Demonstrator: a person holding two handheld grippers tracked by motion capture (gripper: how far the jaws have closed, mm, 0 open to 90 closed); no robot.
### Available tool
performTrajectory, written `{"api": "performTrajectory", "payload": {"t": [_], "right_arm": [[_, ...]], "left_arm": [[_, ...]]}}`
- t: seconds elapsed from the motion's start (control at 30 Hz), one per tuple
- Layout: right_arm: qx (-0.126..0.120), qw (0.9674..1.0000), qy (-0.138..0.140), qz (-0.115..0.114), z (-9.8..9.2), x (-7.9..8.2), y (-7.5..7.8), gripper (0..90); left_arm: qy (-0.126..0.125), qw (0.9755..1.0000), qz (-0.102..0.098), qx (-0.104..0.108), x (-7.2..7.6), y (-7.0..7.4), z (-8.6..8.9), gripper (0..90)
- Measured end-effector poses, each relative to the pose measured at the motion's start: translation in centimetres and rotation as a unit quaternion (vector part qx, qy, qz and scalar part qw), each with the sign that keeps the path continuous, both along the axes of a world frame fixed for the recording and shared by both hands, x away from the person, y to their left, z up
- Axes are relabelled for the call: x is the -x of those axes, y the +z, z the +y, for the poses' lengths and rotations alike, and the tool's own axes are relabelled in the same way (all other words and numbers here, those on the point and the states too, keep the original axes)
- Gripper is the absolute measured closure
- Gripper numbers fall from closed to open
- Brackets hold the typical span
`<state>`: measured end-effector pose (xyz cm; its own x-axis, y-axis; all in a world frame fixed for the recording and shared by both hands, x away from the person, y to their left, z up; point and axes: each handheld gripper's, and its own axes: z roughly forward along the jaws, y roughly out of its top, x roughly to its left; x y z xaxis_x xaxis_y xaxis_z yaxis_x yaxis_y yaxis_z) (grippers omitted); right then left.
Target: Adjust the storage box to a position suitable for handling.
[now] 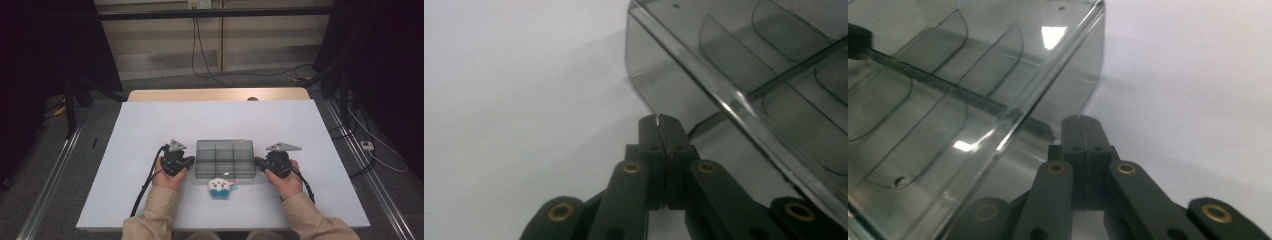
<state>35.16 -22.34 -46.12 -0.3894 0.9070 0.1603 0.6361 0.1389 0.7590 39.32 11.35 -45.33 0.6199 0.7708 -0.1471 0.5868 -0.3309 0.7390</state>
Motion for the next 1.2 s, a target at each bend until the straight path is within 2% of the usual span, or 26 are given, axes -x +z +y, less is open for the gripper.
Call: {"api": "performTrajectory", "payload": {"t": [0.2,0.3,0.37,0.43,0.5,0.6,0.63,0.73,0.87,1.07,1.13,1.2], "right_arm": [[-0.006,0.9998,-0.001,-0.02,-1.2,0.3,0.6,87.8],[-0.014,0.9994,0.005,-0.03,-1.5,0.7,1.3,84.1],[-0.014,0.9991,0.01,-0.037,-1.7,1.0,1.7,81.7],[-0.019,0.9988,0.017,-0.043,-1.8,1.3,2.1,74.7],[-0.019,0.9983,0.021,-0.05,-1.9,1.7,2.4,67.3],[-0.024,0.9973,0.035,-0.06,-1.9,2.0,2.8,49.8],[-0.025,0.9969,0.041,-0.063,-1.9,2.2,3.0,47.0],[-0.042,0.9958,0.052,-0.062,-1.8,2.5,3.1,35.4],[-0.044,0.9945,0.068,-0.067,-1.6,2.9,3.4,30.3],[-0.054,0.9925,0.069,-0.086,-1.8,3.3,4.7,22.0],[-0.064,0.9907,0.086,-0.084,-1.7,3.5,5.1,20.3],[-0.075,0.9874,0.11,-0.086,-1.5,3.7,5.2,19.7]], "left_arm": [[0.021,0.9997,-0.011,0.001,0.1,0.7,1.2,79.4],[0.028,0.9995,-0.017,-0.004,0.2,1.1,1.9,70.7],[0.03,0.9995,-0.01,-0.002,0.2,1.3,2.0,62.2],[0.024,0.9997,-0.007,-0.005,0.3,1.4,2.1,59.2],[0.025,0.9996,-0.007,-0.006,0.4,1.5,2.1,50.5],[0.024,0.9997,-0.005,-0.009,0.5,1.6,2.1,37.9],[0.024,0.9996,-0.003,-0.012,0.5,1.6,2.1,34.6],[0.022,0.9997,0.004,-0.005,0.6,1.7,2.3,23.2],[0.019,0.9998,0.0,0.005,0.8,2.2,2.7,16.5],[0.02,0.9997,-0.011,0.011,1.1,2.6,3.1,15.1],[0.017,0.9997,-0.011,0.011,1.1,2.6,3.1,15.0],[0.017,0.9997,-0.012,0.012,1.1,2.6,3.1,14.8]]}}
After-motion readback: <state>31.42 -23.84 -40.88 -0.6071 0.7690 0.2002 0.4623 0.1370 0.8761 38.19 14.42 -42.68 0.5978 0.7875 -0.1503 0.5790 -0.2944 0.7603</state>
